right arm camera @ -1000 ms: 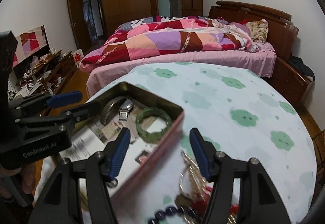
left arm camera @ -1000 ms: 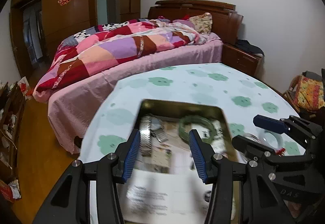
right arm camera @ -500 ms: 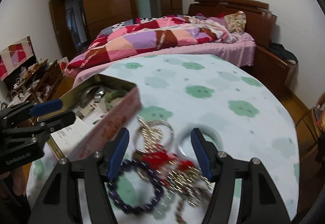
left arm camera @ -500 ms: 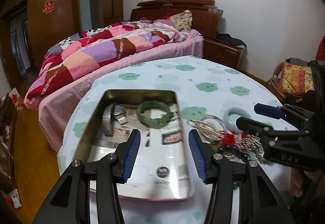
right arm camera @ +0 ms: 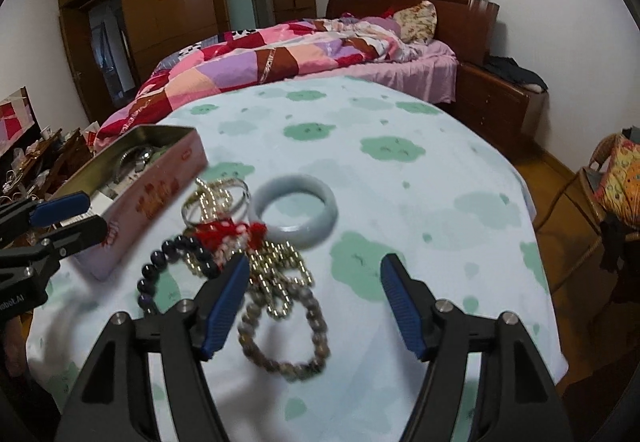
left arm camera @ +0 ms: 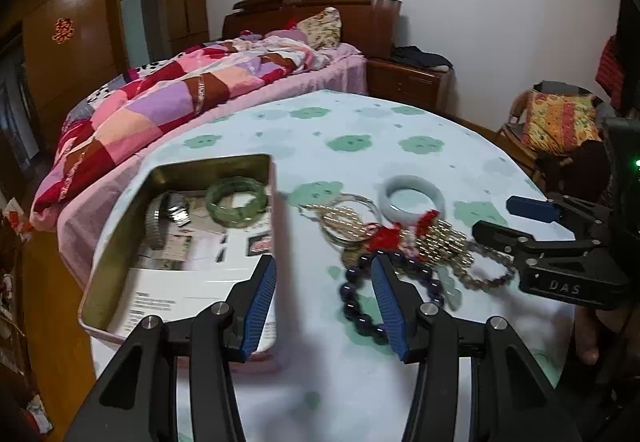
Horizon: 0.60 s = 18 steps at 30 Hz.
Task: Organize jewelry
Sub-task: 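Move both grippers back over the jewelry pile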
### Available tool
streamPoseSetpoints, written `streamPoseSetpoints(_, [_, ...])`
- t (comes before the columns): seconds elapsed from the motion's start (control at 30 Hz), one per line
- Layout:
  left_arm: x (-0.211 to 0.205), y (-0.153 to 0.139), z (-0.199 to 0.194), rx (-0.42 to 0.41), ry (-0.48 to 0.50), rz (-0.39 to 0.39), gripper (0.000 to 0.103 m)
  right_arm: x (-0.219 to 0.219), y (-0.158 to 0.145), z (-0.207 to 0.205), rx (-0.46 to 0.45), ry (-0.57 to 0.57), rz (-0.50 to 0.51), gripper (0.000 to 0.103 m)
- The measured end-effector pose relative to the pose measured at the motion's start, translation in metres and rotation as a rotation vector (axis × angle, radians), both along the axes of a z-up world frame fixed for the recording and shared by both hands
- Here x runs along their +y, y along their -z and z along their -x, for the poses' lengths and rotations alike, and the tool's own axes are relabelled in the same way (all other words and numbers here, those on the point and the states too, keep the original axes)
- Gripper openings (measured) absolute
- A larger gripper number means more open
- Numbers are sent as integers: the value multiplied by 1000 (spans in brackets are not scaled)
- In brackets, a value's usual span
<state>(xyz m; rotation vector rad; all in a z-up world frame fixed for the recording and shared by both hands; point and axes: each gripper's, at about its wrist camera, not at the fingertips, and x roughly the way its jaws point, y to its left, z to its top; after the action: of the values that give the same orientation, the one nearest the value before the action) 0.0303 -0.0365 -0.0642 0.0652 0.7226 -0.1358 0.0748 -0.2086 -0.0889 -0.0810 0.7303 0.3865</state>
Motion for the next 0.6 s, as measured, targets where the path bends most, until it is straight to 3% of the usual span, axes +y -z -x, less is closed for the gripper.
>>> streamPoseSetpoints(0.43, [-27, 26, 1, 77, 85, -10, 50, -1, 14, 7, 17, -9, 25, 70])
streamPoseSetpoints(0.6, [-29, 35, -3, 116, 104, 2, 50, -1, 19, 7, 31, -18, 43, 59])
